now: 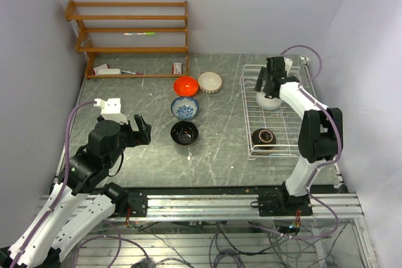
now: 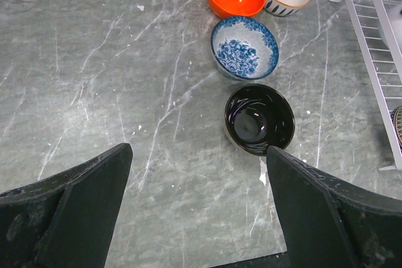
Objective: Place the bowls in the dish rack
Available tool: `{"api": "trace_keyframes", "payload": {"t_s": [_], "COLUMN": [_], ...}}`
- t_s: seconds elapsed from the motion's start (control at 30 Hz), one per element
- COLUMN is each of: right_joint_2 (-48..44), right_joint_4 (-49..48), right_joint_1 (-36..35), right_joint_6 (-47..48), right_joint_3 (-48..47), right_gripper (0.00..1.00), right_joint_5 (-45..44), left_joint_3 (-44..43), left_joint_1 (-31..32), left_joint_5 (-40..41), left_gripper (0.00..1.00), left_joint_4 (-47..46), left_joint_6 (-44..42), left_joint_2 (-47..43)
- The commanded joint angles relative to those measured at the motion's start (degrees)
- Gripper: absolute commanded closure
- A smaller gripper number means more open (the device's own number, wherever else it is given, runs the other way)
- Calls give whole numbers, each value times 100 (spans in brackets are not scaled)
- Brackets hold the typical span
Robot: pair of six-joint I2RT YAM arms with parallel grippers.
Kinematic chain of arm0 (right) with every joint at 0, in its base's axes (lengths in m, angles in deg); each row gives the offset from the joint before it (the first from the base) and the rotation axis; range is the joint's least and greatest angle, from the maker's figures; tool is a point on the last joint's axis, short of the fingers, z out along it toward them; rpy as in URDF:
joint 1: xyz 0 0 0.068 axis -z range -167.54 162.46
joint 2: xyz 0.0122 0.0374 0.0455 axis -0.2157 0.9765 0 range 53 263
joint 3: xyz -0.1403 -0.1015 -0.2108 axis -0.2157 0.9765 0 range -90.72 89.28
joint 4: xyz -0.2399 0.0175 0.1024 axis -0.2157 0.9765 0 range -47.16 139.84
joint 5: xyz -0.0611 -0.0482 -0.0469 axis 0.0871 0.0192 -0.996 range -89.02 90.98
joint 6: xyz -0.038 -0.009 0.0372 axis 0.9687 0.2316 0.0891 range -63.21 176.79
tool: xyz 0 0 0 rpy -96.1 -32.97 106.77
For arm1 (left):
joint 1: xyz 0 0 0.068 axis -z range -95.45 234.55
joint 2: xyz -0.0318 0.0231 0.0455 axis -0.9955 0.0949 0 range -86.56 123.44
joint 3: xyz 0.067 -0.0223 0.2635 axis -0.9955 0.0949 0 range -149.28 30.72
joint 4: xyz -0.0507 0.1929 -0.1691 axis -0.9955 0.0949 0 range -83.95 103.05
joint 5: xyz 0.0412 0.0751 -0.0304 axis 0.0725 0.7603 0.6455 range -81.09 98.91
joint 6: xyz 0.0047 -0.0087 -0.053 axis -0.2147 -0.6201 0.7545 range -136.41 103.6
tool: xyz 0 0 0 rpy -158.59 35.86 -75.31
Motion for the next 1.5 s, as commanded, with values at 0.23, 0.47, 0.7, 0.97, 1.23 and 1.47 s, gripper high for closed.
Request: {"api": "trace_keyframes", "payload": {"t_s": [0.23,0.47,0.7,0.97,1.23,1.47], "right_joint_2": [-2516,-2723,-1977,-1552,-2011,-2626], "right_joint_4": [77,349,-247,-547,-205,-1], "right_joint_1": [39,9,9,13,37,52], "right_joint_6": [-713,-401,-370,-474,-782,-924], "right_joint_3": [2412,1534,1446,1699,2392,2862], "right_gripper": [0,0,0,0,0,0], "right_joint_5": [-443,-211,1155,1868,787,390], "left_joint_3": [49,40,45,51,58,58], "left_joint_1": [44,44,45,45,45,43], "left_joint_5": [-309,-263,-250,-263,-311,-394], "left_gripper": [1,1,1,1,1,1], "left_joint_4": [-248,-224,-215,-231,-255,-266], "left_joint_6": [-79,-56,-54,-55,-71,-85], "left_joint_2": [125,76,108,95,53,67]}}
